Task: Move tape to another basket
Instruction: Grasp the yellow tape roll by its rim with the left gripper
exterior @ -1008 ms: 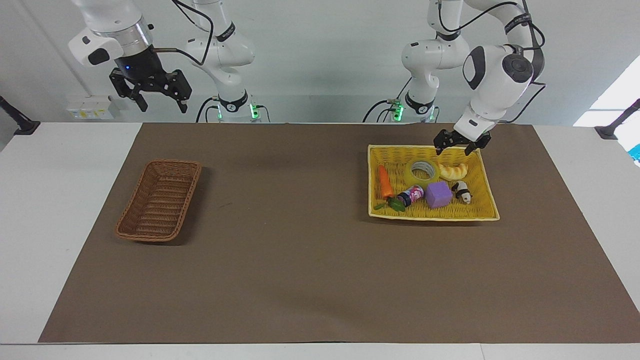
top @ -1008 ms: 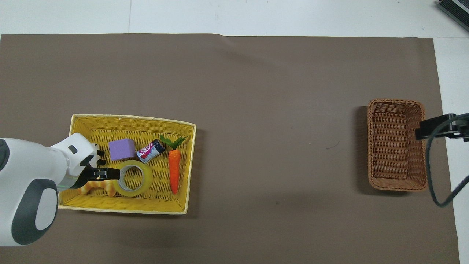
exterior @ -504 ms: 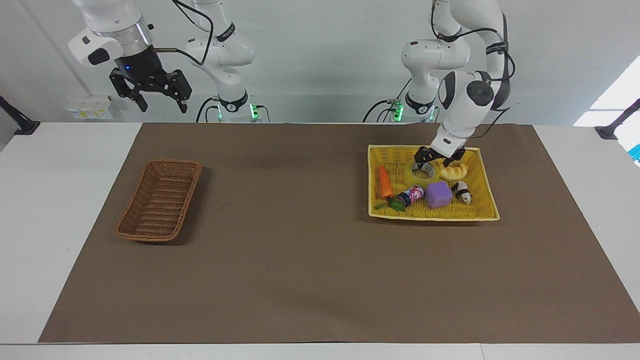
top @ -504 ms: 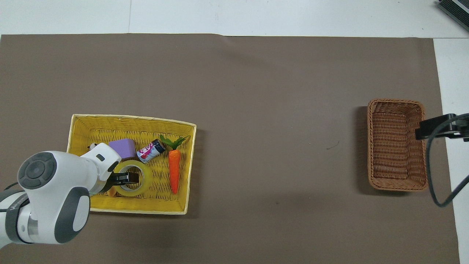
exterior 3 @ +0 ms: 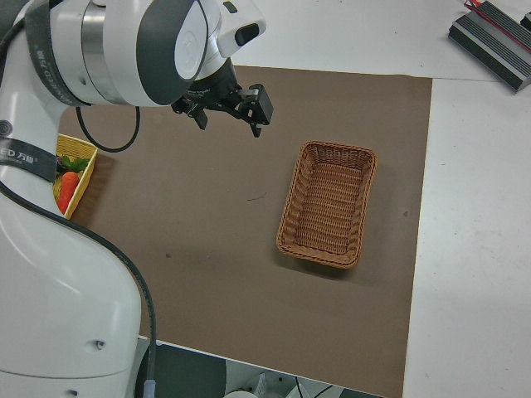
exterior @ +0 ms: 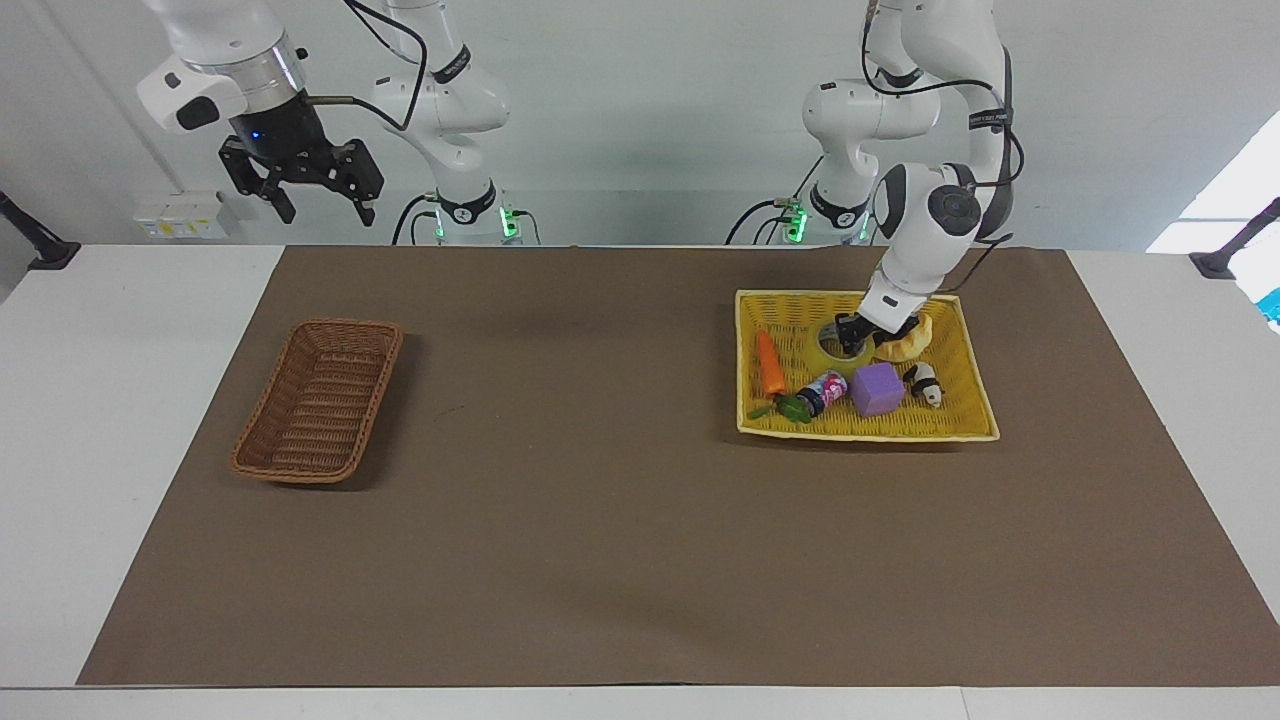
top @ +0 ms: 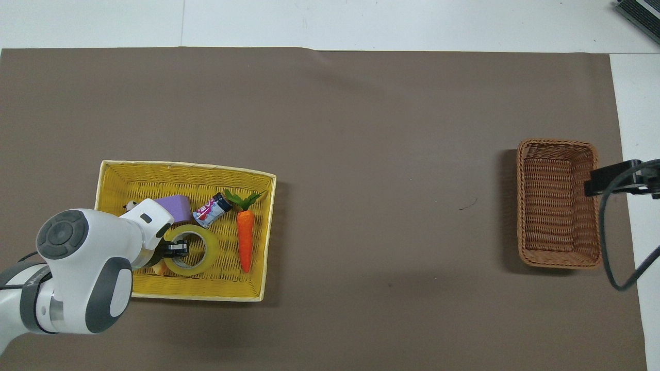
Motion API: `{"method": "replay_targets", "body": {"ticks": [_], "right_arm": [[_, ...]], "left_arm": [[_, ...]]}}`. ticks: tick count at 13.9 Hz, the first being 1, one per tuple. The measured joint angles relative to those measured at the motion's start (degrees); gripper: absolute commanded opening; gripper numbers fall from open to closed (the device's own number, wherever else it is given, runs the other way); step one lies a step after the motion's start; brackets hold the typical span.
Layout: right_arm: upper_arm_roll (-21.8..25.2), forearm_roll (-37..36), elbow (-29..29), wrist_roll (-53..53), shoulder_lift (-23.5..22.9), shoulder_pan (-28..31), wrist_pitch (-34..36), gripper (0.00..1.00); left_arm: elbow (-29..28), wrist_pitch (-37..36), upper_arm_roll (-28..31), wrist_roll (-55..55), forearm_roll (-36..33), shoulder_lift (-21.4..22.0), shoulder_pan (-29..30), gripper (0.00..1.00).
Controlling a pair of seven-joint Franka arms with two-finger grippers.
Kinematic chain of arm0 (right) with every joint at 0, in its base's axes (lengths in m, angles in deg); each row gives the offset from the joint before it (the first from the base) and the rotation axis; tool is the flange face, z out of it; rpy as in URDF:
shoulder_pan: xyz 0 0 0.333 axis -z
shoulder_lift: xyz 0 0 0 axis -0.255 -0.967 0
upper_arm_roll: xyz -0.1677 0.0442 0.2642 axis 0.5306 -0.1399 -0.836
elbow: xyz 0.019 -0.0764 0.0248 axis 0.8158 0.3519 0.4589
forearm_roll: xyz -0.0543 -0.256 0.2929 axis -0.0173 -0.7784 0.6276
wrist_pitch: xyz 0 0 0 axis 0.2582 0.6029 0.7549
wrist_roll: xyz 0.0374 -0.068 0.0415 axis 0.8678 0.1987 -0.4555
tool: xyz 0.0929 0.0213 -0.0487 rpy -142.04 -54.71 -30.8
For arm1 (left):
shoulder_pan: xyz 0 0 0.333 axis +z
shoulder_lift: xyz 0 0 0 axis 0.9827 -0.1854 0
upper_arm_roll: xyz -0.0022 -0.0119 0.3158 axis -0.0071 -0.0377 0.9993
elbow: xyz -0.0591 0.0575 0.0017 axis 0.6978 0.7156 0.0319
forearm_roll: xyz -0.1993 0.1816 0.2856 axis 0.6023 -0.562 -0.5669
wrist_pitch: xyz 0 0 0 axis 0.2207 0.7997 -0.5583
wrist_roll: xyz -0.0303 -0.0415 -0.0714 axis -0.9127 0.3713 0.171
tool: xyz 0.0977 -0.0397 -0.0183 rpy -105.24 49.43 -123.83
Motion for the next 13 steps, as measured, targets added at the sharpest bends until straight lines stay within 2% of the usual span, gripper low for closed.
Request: {"method": "replay_targets", "body": {"ticks": [6,10,13], "right_arm": [[0.0,0.0,0.0,0.0,0.0,0.0,0.0,1.00],[0.0,0.0,0.0,0.0,0.0,0.0,0.0,1.00],[0.0,0.0,0.0,0.0,0.0,0.0,0.0,1.00]], "left_arm": [[0.4,-0.8,0.1,0.2,0.0,-0.1,0.0,0.00],[4.8,-9.1,0.3,0.2,0.0,0.3,0.0,0.00],[8.0,-14.8,0.4,0.2,0.0,2.9,0.0,0.00]]}}
